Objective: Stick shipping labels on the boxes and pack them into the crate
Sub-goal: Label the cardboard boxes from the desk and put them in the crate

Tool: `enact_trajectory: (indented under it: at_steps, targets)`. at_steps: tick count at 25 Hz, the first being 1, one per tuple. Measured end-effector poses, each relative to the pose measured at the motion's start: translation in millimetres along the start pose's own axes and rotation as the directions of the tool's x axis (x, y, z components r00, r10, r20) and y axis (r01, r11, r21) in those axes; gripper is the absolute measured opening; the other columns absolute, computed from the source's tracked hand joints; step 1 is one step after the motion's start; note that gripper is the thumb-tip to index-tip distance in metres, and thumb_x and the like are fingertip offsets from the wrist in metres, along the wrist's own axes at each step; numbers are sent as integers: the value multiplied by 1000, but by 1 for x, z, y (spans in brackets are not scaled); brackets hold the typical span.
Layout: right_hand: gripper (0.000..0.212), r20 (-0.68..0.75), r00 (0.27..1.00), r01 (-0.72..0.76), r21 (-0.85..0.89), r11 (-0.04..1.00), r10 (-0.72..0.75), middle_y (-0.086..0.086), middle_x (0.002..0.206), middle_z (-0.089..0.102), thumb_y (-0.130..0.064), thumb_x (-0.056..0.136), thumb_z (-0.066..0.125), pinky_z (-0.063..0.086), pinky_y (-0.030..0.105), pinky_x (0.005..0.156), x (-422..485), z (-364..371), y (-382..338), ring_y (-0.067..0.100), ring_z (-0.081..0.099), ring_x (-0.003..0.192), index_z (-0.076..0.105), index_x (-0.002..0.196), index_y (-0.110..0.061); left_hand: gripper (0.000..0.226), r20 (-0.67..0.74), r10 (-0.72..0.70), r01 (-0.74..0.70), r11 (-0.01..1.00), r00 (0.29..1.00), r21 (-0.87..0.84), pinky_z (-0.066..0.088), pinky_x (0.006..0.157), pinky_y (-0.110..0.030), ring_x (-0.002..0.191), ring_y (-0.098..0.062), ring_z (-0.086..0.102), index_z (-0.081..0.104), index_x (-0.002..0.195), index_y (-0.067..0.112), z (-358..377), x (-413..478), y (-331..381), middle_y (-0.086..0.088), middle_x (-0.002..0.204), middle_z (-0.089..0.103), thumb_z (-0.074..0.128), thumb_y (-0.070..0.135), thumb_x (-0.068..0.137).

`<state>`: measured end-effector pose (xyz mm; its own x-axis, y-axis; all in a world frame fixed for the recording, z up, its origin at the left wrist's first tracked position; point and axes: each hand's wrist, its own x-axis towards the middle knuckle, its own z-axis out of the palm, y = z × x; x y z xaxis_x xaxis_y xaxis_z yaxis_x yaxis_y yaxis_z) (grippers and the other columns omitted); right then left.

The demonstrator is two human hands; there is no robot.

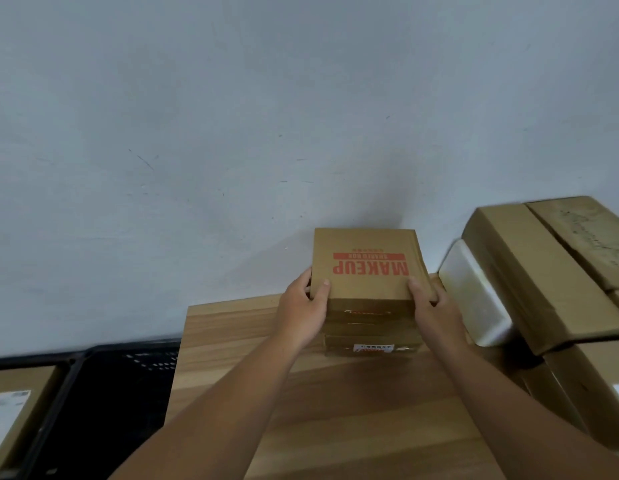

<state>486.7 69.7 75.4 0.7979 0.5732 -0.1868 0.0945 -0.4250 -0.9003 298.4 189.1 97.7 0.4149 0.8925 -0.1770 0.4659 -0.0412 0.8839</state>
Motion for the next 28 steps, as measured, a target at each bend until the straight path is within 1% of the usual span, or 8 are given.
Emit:
enact_trajectory:
  at_steps: [2,10,13,15,19,22,25,28]
  targets:
    - [35,-24,999,50,66,997,-48,-15,96,65,-59,96,51,43,21,61,-10,0,-13,2,60,88,62,114,-31,29,-39,42,-43,999,998,-33,45,62,-4,93,19,57,52,131,54,-12,-8,11,46,95,59,47,44,104]
    - [42,-42,984,178,137,974,-174,-9,102,69,-59,94,55,53,28,69,-92,14,-64,9,65,94,65,121,-28,44,-103,178,-186,980,979,-74,46,80,-17,117,-5,53,47,146,43,-88,-55,13,18,134,56,48,49,103]
    - [20,-8,953,302,106,947,-303,-26,97,71,-44,94,65,52,13,68,-127,23,-70,-7,65,93,63,114,-42,43,-135,218,-238,959,967,-157,50,93,-24,120,1,54,50,142,43,-123,-76,-4,24,133,58,56,38,99]
    - [34,20,918,394,34,918,-395,-30,102,68,-28,92,71,49,4,71,-144,27,-69,-16,59,99,58,120,-43,41,-160,236,-265,946,958,-190,50,98,-25,120,7,55,54,134,44,-144,-87,-15,30,125,61,60,28,97]
    - [48,21,889,457,46,888,-458,-17,119,65,-29,92,71,54,22,87,-160,37,-68,0,61,110,55,137,-37,37,-147,227,-254,946,963,-202,50,88,-13,112,14,55,53,131,46,-165,-108,-26,33,121,60,58,26,100]
    - [45,48,904,410,190,892,-425,-19,123,63,-40,92,69,58,33,89,-165,38,-72,5,61,114,55,132,-52,36,-164,214,-241,957,963,-164,48,72,-6,107,15,56,53,134,44,-168,-118,-29,29,123,61,58,33,101]
    - [42,83,890,421,226,878,-448,-20,129,55,-46,92,66,58,32,88,-168,31,-82,5,59,117,52,128,-62,35,-163,180,-205,966,970,-157,48,68,-4,105,12,58,55,135,42,-168,-124,-30,27,121,63,58,38,101]
    - [55,85,824,538,187,822,-560,-26,128,51,-41,89,71,59,23,85,-175,27,-93,0,56,120,51,139,-48,35,-152,111,-145,959,982,-242,50,72,-9,109,5,59,53,135,41,-165,-125,-34,21,123,63,59,39,101]
